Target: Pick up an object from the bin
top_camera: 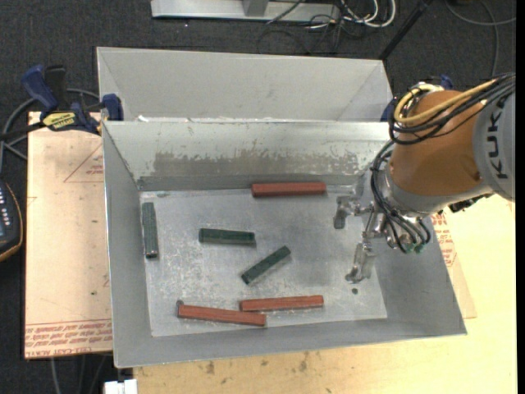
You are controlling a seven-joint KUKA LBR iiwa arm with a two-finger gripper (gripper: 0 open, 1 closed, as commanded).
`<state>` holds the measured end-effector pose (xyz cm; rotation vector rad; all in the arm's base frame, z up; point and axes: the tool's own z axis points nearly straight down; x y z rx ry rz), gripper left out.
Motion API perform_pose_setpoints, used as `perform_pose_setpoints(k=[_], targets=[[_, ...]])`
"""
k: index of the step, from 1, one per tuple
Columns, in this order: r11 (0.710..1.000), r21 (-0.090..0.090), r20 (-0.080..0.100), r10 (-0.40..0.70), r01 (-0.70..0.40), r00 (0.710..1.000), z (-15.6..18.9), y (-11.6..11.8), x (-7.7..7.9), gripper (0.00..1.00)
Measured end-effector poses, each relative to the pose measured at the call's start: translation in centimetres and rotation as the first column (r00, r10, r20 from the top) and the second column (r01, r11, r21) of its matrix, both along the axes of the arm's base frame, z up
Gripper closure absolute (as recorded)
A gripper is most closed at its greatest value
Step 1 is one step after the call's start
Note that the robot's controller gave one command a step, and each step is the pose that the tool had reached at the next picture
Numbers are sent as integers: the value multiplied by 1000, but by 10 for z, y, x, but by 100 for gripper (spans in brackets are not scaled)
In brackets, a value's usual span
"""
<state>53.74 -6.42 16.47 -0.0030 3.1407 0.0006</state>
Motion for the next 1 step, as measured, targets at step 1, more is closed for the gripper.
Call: perform_pose_setpoints(k=[1], targets=[[995, 2, -8, 95, -95, 995, -97, 50, 9, 0]])
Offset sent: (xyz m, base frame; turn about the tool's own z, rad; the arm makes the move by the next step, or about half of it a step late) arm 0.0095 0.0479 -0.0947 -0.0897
